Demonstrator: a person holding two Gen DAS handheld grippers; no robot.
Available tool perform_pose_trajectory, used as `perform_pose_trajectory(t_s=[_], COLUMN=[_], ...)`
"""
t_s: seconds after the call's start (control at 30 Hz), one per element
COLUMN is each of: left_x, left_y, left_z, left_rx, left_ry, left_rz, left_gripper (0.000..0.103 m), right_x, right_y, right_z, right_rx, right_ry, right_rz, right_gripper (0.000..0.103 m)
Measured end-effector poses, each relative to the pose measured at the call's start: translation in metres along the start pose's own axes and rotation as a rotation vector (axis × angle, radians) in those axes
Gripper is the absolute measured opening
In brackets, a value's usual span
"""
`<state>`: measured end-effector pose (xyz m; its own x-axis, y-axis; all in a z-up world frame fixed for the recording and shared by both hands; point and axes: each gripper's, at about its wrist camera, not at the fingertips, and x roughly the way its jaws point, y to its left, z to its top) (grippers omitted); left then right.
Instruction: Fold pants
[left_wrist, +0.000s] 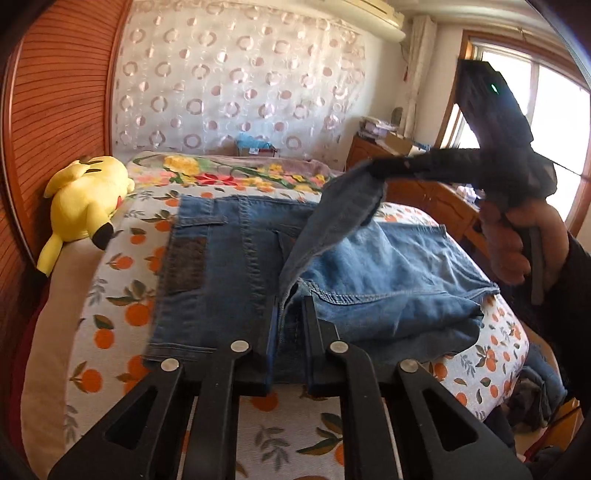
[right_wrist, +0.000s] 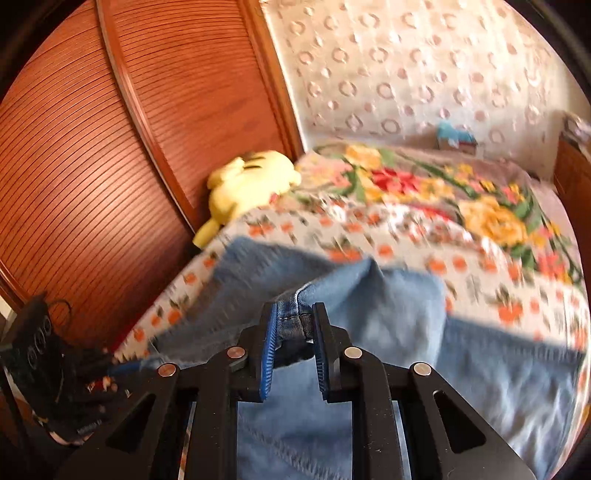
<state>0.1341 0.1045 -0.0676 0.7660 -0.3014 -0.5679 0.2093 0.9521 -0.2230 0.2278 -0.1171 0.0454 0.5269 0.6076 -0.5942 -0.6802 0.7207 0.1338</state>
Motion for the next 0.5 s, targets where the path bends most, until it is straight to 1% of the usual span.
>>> perform_pose_trajectory(t_s=[0.07,0.2,0.27,0.37,0.47,0.5], left_x=[-0.008,-0.018,-0.019,-0.013,-0.009,-0.008], left_y=[0.006,0.025,0.036,0.05,0.057,0.058], left_z=[0.001,0.0,-0.003,-0.009,-0.013,-0.015], left_rx=[-0.005,-0.031,-0.042,-0.041,-0.047,-0.044], left_ry=[-0.014,-0.034,-0.025,0.007,0.033,0.042], left_rz=[0.01,0.032,0.043,0.075,0.089,0.09], left_gripper=[0.013,0.013,0.013,0.013,0.013,0.016], right_x=[0.008,0.028,0.046,0.083,0.106,0.111], right_y=[0.017,0.042,0.046,0.058,0.064,0.066], right_z=[0.014,0.025,0.028,0.035,0.044,0.047], right_rx=[-0.038,-0.077,-0.081,-0.09,-0.082,-0.075], right_ry=[-0.004,-0.011,0.003,0.03,0.057,0.061], right_rz=[-0.001,0.007,0.011,0.009,-0.006,-0.014], right_gripper=[0.019,0.019,0.019,0.019,0.02,0.025])
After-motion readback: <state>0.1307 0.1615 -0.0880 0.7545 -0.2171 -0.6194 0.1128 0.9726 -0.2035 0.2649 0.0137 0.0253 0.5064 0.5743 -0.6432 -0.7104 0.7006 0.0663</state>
